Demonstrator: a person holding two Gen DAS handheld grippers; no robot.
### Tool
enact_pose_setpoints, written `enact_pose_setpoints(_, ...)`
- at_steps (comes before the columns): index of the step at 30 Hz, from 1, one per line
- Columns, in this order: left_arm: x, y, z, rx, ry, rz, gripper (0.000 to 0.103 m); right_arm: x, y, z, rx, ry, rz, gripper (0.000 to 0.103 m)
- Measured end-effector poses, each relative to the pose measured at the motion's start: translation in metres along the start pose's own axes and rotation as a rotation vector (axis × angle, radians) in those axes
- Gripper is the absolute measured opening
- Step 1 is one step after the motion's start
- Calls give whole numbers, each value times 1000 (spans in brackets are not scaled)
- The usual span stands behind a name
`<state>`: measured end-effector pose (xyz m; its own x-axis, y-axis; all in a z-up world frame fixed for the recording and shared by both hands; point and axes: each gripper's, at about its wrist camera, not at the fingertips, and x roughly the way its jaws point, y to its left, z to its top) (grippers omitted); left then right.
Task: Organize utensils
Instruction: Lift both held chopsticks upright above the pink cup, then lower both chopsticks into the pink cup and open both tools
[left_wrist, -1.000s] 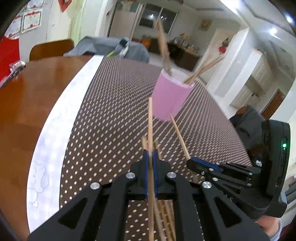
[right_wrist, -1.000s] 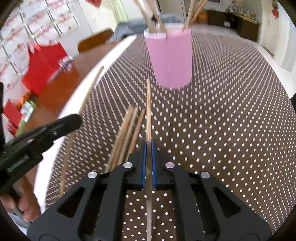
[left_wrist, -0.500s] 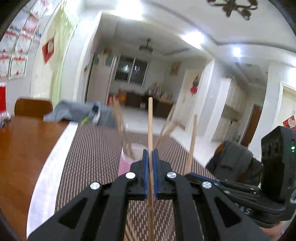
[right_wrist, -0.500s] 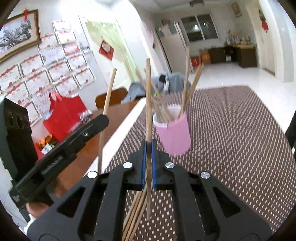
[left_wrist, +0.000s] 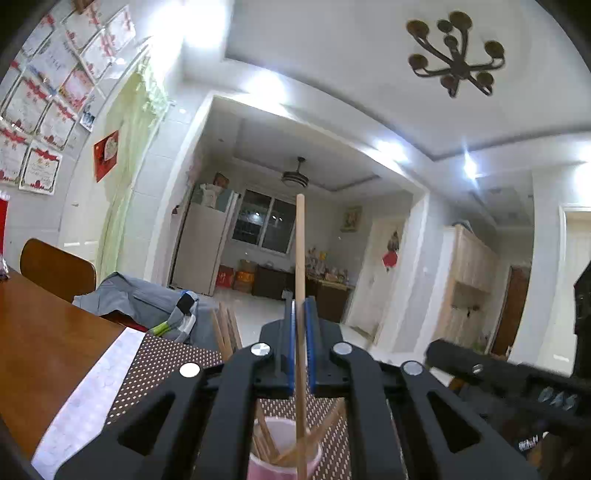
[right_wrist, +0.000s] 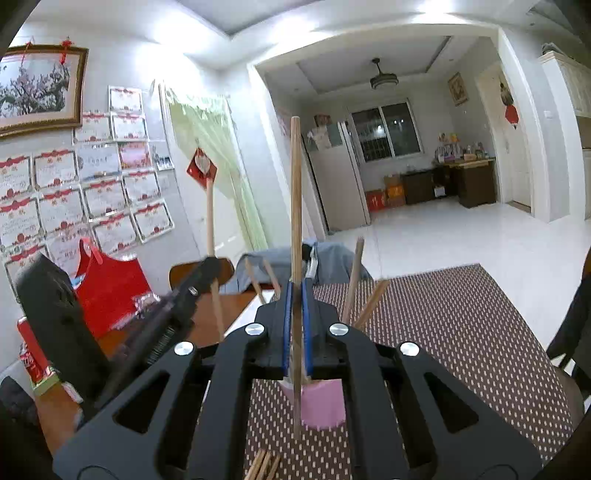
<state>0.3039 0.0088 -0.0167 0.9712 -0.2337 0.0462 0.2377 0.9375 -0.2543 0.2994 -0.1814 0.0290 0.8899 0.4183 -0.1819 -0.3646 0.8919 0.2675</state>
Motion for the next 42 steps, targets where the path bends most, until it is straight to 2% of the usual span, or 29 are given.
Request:
enact_pose_setpoints(7, 40, 7, -4, 12, -51, 57, 5, 14, -4, 9, -12, -87, -25, 6)
enact_pose_setpoints(12, 52, 2, -13, 51, -102, 86, 5, 21, -11, 4, -6, -144, -53, 6)
enact_pose_setpoints(17, 53, -4, -25, 84, -140, 106, 6, 32, -16, -4, 1, -123, -58, 6)
enact_pose_setpoints(26, 47, -5, -44, 109, -96, 132, 6, 38, -17, -16, -12, -83, -74, 6)
enact_pose_setpoints(30, 40, -3, -43, 98, -49, 122, 7, 35, -14, -22, -15, -71, -81, 6)
enact_pose_setpoints(33, 33, -3, -41, 104, -26, 125, 25, 34, -13, -25, -16, -68, -87, 6)
enact_pose_setpoints(39, 17, -1, -36, 113, 9, 141, 27, 30, -9, -32, -13, -59, -89, 6)
enact_pose_setpoints(42, 10, 2, -32, 113, 27, 158, 34, 29, -6, -34, -16, -52, -92, 6)
